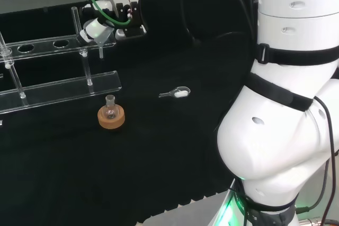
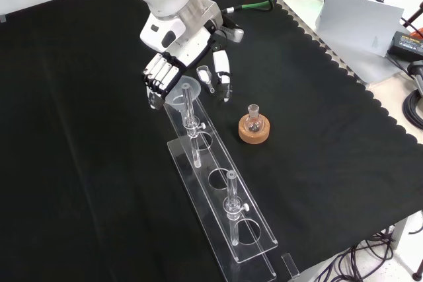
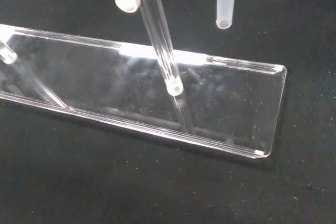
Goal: Pick up the funnel from the transparent funnel stand.
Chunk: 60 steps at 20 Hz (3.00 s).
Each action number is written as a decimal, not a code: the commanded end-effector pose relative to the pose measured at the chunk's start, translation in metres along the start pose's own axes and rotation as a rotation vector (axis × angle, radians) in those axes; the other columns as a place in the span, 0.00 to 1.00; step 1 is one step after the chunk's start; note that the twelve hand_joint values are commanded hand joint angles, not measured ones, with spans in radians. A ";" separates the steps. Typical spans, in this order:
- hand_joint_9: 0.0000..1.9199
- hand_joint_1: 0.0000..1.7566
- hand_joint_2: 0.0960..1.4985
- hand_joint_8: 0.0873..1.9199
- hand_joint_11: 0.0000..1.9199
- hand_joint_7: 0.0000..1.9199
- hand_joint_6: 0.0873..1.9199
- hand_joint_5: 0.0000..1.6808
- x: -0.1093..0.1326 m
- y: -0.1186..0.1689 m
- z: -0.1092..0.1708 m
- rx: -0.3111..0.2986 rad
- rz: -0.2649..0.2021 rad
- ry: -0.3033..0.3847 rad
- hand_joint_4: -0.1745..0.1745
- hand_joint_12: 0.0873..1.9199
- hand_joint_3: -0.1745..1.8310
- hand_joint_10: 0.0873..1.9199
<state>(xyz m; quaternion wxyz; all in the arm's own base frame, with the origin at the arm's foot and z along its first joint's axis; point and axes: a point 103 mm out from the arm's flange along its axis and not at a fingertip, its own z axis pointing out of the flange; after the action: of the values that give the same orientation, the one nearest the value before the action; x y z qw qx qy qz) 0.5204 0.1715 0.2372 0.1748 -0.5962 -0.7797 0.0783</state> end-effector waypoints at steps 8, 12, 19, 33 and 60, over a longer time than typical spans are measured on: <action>0.08 0.35 0.42 0.28 0.00 0.12 0.00 0.14 0.000 0.003 -0.002 -0.018 -0.002 -0.044 0.48 0.66 0.08 0.40; 0.11 0.36 0.42 0.28 0.00 0.19 0.00 0.16 -0.006 0.004 -0.001 -0.012 0.011 -0.024 0.47 0.68 0.08 0.39; 0.19 0.36 0.42 0.27 0.00 0.28 0.00 0.21 -0.007 0.004 0.000 -0.019 0.015 -0.026 0.47 0.74 0.08 0.36; 0.24 0.41 0.43 0.27 0.00 0.36 0.00 0.32 -0.015 0.003 -0.001 -0.056 0.033 -0.026 0.45 0.73 0.08 0.33; 0.48 0.50 0.46 0.31 0.02 0.50 0.22 0.37 -0.017 -0.014 -0.032 -0.221 0.001 -0.119 0.43 0.81 0.04 0.20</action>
<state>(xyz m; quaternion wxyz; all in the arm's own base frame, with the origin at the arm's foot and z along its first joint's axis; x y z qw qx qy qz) 0.5246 0.1490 0.2551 0.0883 -0.6111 -0.7857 0.0384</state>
